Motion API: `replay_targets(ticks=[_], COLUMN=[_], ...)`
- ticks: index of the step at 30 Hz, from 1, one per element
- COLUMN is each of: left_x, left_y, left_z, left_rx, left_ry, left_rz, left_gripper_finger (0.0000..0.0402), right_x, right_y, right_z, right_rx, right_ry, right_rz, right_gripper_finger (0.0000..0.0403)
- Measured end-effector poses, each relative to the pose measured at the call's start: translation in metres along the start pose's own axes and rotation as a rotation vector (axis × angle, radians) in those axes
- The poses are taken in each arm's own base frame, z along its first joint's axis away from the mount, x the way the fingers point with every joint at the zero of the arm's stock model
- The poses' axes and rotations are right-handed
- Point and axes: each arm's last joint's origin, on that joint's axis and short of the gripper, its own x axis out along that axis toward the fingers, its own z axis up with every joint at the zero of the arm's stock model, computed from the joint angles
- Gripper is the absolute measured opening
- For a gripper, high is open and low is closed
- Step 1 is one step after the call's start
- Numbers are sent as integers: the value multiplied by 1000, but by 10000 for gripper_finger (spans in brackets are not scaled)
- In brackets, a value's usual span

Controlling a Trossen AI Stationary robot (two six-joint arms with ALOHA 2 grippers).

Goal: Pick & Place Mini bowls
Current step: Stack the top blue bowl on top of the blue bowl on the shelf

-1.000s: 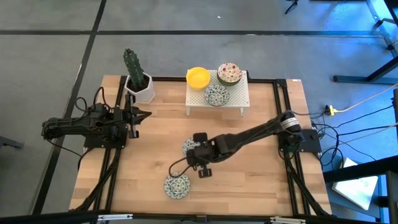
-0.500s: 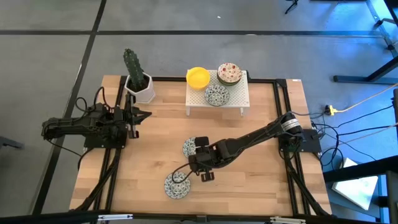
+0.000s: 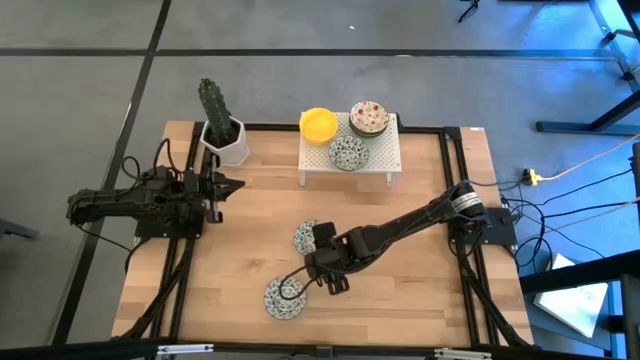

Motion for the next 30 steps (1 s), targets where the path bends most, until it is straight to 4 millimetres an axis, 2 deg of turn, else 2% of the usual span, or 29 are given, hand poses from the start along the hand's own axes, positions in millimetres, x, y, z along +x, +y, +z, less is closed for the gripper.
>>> replay_targets(ticks=[6,14,25,30], left_x=[0,0,0,0], left_y=[0,-1,-1,-1], left_z=[0,-3,-3,-5], left_rx=[-2,-52,-76,-86], left_ry=[-1,32,29,55], left_rz=[-1,-7,-6,-10], left_gripper_finger=[6,7,5,10], right_x=[6,39,46,51], right_y=[1,8,-10,-7], right_z=[1,-6,-7,-8], right_rx=[19,-44,43,39], right_ry=[-5,78,91,103], right_rz=[-5,-57,-100,-34], right_gripper_finger=[255,255,255,255])
